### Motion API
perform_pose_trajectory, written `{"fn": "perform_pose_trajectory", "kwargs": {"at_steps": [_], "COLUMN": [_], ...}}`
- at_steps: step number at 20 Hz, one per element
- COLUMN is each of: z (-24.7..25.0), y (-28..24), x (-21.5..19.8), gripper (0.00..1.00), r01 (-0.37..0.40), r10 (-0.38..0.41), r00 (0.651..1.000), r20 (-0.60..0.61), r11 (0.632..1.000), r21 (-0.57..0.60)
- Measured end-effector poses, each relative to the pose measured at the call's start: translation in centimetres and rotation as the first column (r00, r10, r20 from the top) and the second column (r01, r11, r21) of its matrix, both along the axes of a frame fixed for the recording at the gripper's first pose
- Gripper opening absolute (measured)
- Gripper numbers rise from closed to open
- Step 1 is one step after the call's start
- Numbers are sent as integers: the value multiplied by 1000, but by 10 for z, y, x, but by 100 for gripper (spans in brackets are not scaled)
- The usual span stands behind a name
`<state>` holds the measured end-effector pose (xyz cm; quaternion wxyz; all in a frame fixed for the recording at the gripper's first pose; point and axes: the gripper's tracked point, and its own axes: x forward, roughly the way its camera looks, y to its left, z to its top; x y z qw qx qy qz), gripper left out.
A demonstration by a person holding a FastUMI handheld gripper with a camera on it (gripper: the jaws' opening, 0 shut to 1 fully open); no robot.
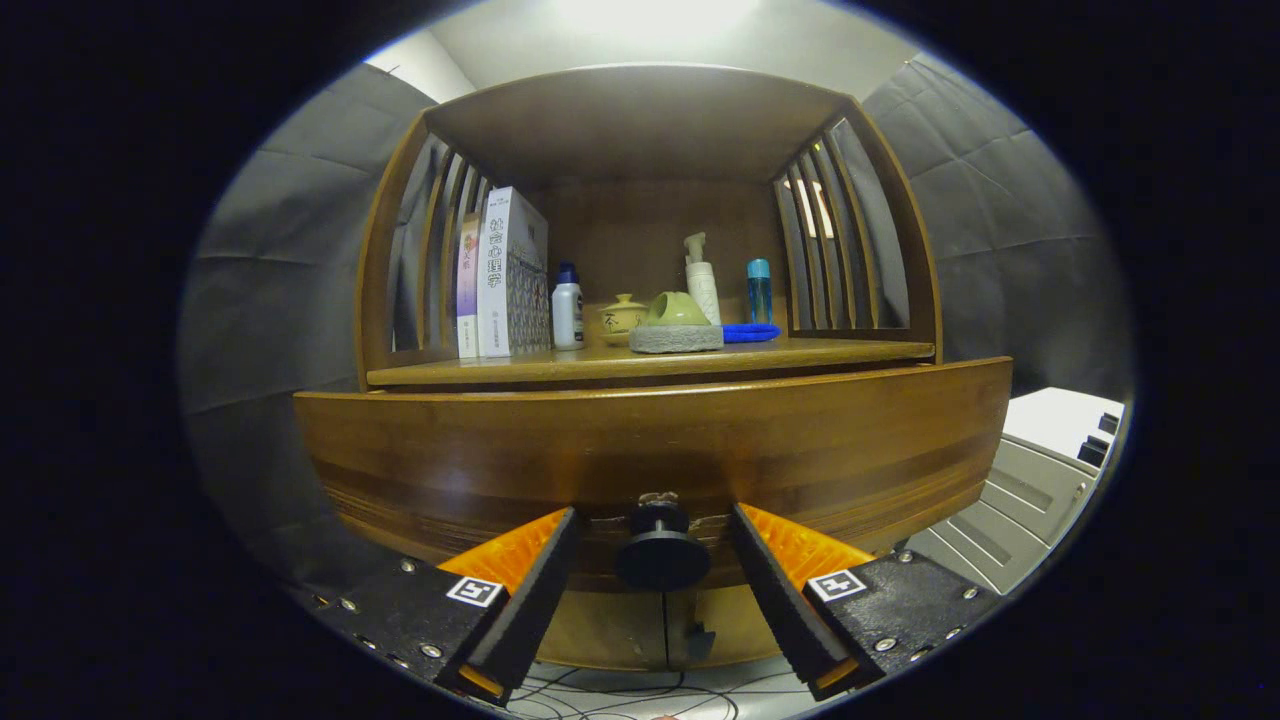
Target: Pull open the drawer, take out the items inside it, and place them on the countertop above the cabinet.
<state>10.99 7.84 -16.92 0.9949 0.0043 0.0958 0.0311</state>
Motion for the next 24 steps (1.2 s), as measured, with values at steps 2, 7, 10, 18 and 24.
{"fn": "perform_pose_trajectory", "kwargs": {"at_steps": [2, 7, 10, 18, 24], "z": [-1, -4, -5, -7, -9], "y": [1, 3, 5, 8, 6], "x": [11, 33, 44, 67, 72], "gripper": [95, 95, 95, 95, 95], "r01": [2, 5, 8, 10, -9], "r10": [-2, -5, -8, -11, 9], "r00": [1000, 1000, 1000, 1000, 998], "r20": [-4, -10, -3, 28, 65], "r11": [1000, 1000, 1000, 1000, 1000], "r21": [4, 11, 20, 25, 1]}}
